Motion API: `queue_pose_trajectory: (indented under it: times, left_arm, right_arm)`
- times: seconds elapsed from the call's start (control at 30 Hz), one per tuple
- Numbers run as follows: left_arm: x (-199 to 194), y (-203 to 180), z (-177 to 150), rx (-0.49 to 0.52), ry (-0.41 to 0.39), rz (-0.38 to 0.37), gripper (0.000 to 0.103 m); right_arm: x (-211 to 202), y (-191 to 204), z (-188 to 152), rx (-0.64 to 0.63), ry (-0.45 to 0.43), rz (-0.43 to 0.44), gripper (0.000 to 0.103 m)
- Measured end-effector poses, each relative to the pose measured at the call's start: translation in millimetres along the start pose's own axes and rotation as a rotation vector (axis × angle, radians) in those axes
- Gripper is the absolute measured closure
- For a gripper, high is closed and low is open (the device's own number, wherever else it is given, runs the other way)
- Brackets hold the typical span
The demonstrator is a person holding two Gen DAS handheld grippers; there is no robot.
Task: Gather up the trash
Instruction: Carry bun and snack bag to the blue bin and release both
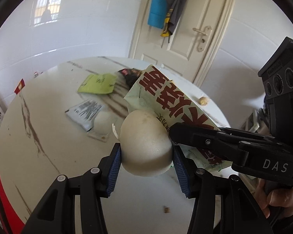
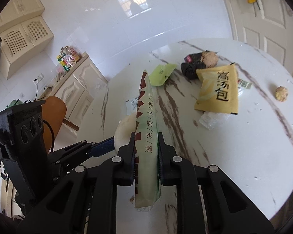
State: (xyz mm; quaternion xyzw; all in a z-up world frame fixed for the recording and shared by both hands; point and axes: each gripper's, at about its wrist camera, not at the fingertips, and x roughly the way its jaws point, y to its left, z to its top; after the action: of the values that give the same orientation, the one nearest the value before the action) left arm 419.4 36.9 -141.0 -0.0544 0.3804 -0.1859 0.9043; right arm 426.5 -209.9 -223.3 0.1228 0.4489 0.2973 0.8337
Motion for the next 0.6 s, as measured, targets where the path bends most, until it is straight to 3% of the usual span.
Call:
queue_pose_trajectory:
  times: [0.3,0.5,0.6]
  left_arm:
    - [-2.0,-112.5,10.6,0.175,-0.039,-0.071,0.055]
    - [47.6,-224.3,11.7,0.344,0.028,-0.160,0.055]
    - [83.7,-259.5,12.7,0.383,0.088,-0.194,0.055]
  right_arm:
    - [-108.8,-33.4,-23.4,0.033,-0.160,-0.063,0.086]
    - [-187.1,-93.8,-61.1,0.131,-0.247,-0.202,0.086]
    - [-213.7,-133.8,-81.7,0.210,-0.273,-0.259,0.086]
